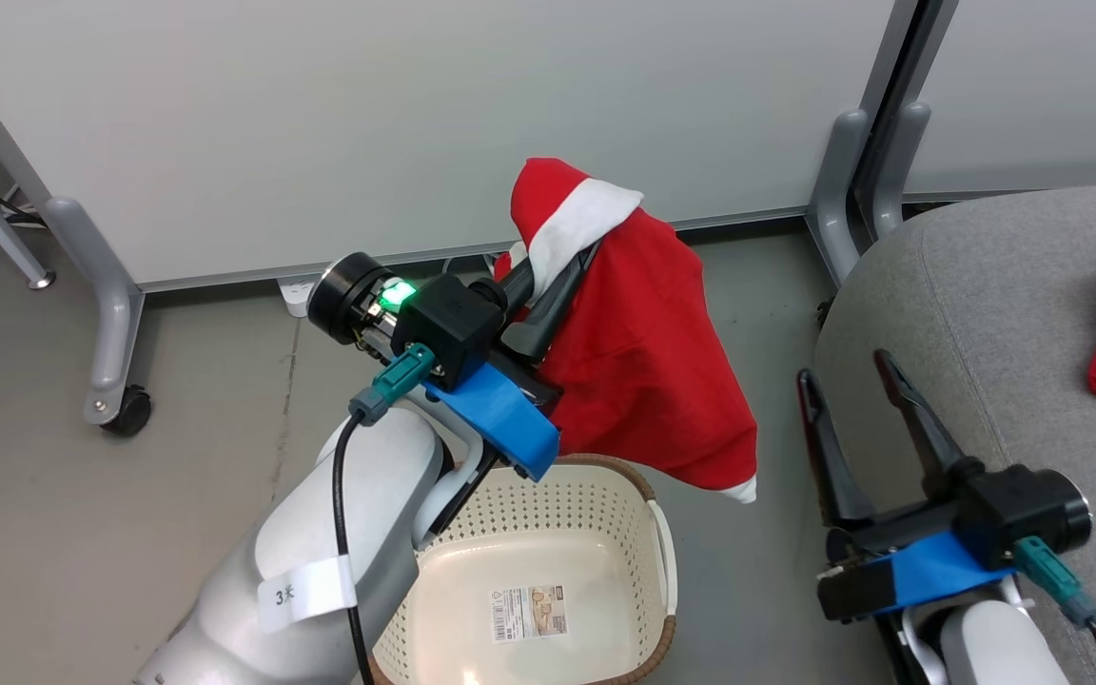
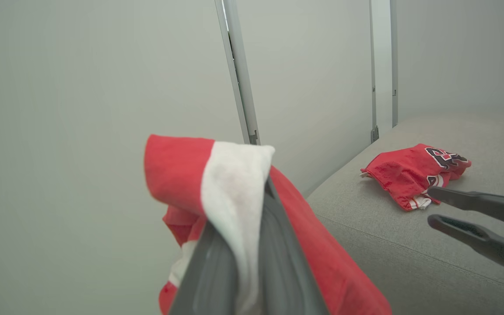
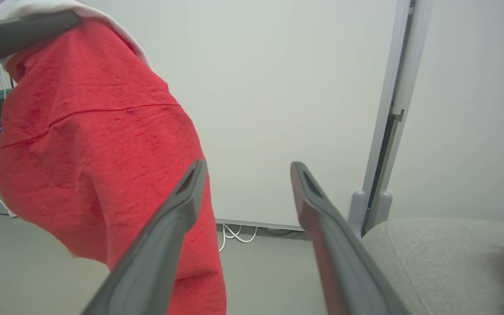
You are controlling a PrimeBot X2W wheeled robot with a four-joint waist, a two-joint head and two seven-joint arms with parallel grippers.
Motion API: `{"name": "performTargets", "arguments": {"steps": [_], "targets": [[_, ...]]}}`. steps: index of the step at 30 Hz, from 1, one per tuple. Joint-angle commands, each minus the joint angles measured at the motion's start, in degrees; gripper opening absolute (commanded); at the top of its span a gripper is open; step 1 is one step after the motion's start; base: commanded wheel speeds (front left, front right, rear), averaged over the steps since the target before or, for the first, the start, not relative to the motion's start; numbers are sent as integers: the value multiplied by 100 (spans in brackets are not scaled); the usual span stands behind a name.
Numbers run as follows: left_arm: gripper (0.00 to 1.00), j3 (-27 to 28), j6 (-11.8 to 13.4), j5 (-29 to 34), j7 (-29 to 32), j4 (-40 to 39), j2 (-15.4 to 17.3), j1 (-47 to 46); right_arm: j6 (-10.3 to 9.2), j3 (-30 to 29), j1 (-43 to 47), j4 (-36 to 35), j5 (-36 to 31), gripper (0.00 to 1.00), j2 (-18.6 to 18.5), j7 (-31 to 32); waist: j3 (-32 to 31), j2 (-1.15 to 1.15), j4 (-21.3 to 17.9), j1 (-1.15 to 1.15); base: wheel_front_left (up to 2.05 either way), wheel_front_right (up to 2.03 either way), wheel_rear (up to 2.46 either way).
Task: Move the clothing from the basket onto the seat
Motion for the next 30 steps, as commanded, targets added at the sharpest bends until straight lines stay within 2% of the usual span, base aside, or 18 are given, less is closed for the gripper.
{"name": "performTargets", "arguments": {"steps": [1,15,20,30], "targets": [[0,-1,5,-6,-27,-16,19,-76,1,61,-96,-23,-24,100,1,-18,8,0,-1,1,0,0,0],[0,-83,7,57,-28,-54,-77,-189,1,1310,-1005,149,-111,100,-13,-18,228,0,119,1,0,0,0],[0,-133,4,71,-27,-68,-124,-255,1,1500,-1429,398,-220,100,-10,-17,332,0,199,1,0,0,0],[0,-329,-2,106,-28,-111,-248,-380,1,1619,-2231,1163,-1033,100,-61,-18,489,0,349,1,0,0,0]]}}
